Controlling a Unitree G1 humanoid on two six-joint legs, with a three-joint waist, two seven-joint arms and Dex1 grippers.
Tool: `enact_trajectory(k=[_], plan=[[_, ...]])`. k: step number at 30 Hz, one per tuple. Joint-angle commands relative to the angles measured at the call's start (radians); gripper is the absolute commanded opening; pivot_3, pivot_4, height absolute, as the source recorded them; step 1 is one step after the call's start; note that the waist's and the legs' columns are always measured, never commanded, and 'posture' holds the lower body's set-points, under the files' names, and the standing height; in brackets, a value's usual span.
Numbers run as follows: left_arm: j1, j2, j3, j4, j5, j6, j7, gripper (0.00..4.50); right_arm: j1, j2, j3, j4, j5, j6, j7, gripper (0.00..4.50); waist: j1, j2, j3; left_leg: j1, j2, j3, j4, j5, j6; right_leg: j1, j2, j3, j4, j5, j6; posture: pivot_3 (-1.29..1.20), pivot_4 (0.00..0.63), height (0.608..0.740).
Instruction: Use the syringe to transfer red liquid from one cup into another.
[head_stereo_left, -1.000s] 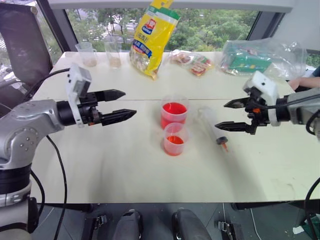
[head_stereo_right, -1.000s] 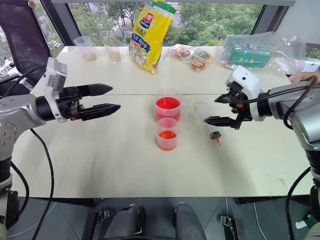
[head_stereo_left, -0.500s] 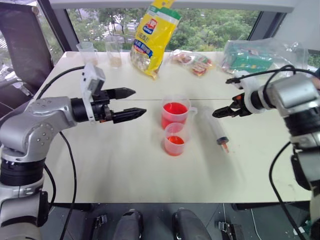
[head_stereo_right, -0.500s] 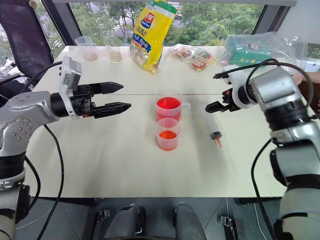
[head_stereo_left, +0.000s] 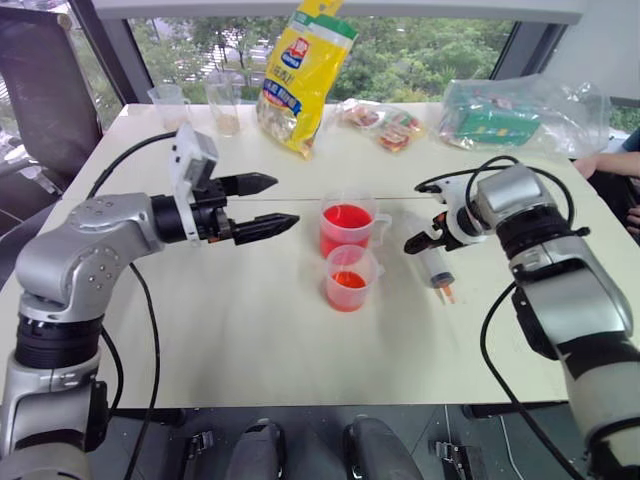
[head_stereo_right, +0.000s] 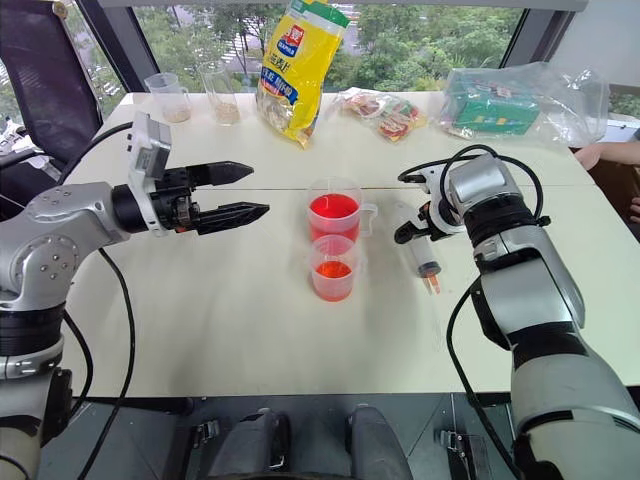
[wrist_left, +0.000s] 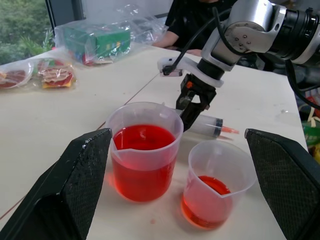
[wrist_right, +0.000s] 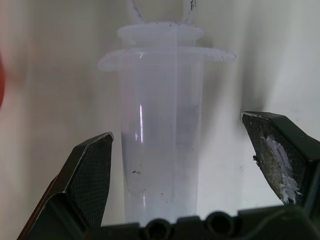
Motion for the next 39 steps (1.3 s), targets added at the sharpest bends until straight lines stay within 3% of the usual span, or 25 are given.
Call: enact_trajectory(k=[1,2,6,7,12,16,19,24,30,35,39], plan=[[-0.002,0.006,0.021,-0.012,0.01,-0.032,-0.004,4.41,-0.015,0.026,-0.018,0.019,-0.023,-0.022,0.001,3.96,-0.001,0.0,0.0,0.001,0.0,0.0,0.0,0.0,0.0,0.001,0.0,0.0,0.0,0.0,0.0,0.0,0.15,0.74],[-0.001,0.009,0.024,-0.012,0.01,-0.032,-0.005,4.41,-0.017,0.034,-0.022,0.022,-0.026,-0.021,0.002,3.63,-0.001,0.0,0.0,0.001,0.0,0.0,0.0,0.0,0.0,0.001,0.0,0.0,0.001,0.0,0.0,0.0,0.15,0.74],[-0.004,0.022,0.027,-0.008,0.018,-0.038,-0.009,4.41,-0.025,0.053,-0.032,0.011,-0.034,-0.011,0.019,1.64,-0.007,0.0,0.0,0.002,0.0,0.0,0.0,0.0,0.0,0.001,0.001,0.0,0.002,0.0,0.0,0.0,0.15,0.74],[-0.008,0.026,0.029,-0.003,0.02,-0.039,-0.011,4.41,-0.029,0.057,-0.036,0.005,-0.033,-0.002,0.02,1.42,-0.008,0.0,0.0,0.002,0.001,0.0,0.0,0.0,0.0,0.001,0.001,0.0,0.003,0.0,0.0,0.0,0.15,0.74],[-0.037,0.036,0.024,0.035,0.041,-0.052,-0.023,4.41,-0.038,0.051,-0.067,-0.078,-0.036,0.046,-0.004,1.41,-0.015,0.0,0.0,0.002,0.0,0.0,0.0,0.0,0.0,0.0,0.001,0.0,0.004,0.0,0.0,0.0,0.15,0.74],[-0.049,0.023,0.012,0.045,0.054,-0.058,-0.023,4.41,0.033,-0.012,-0.102,-0.29,-0.054,0.009,-0.055,1.41,-0.01,0.0,0.0,0.001,0.0,0.0,-0.001,0.0,-0.001,-0.001,0.0,0.0,0.004,0.0,0.0,0.0,0.15,0.74],[-0.088,-0.007,-0.001,0.058,0.051,-0.048,-0.012,4.41,0.135,-0.028,-0.274,-0.607,-0.003,-0.118,-0.125,1.41,0.005,0.0,0.0,0.0,0.0,-0.001,-0.001,0.0,0.0,-0.001,0.0,0.0,0.002,0.0,0.0,0.0,0.15,0.74],[-0.155,-0.032,-0.03,0.109,0.071,-0.051,-0.034,4.41,0.212,0.103,-0.489,-0.901,0.11,-0.307,-0.23,1.41,-0.001,0.0,0.0,-0.003,0.0,0.0,0.0,0.0,-0.001,-0.004,0.0,0.0,0.004,0.0,0.0,0.0,0.15,0.74],[-0.229,-0.036,-0.059,0.178,0.105,-0.07,-0.087,4.41,0.248,0.283,-0.576,-0.988,0.249,-0.433,-0.27,1.41,0.001,0.0,0.0,-0.001,0.0,-0.001,0.0,0.001,-0.002,-0.004,0.001,0.0,0.006,0.0,0.0,0.0,0.15,0.74],[-0.275,-0.048,-0.075,0.208,0.121,-0.077,-0.114,4.41,0.355,0.404,-0.554,-0.968,0.275,-0.674,-0.269,1.41,0.003,0.0,0.0,0.0,0.0,-0.001,0.0,0.001,-0.002,-0.002,0.001,0.0,0.006,0.0,0.0,0.0,0.15,0.74],[-0.302,-0.063,-0.077,0.229,0.131,-0.081,-0.119,4.41,0.45,0.43,-0.494,-0.92,0.236,-0.806,-0.252,1.41,0.001,0.0,0.0,0.0,0.0,0.0,0.0,0.001,-0.002,-0.003,0.0,0.0,0.006,0.0,0.0,0.0,0.15,0.74]])
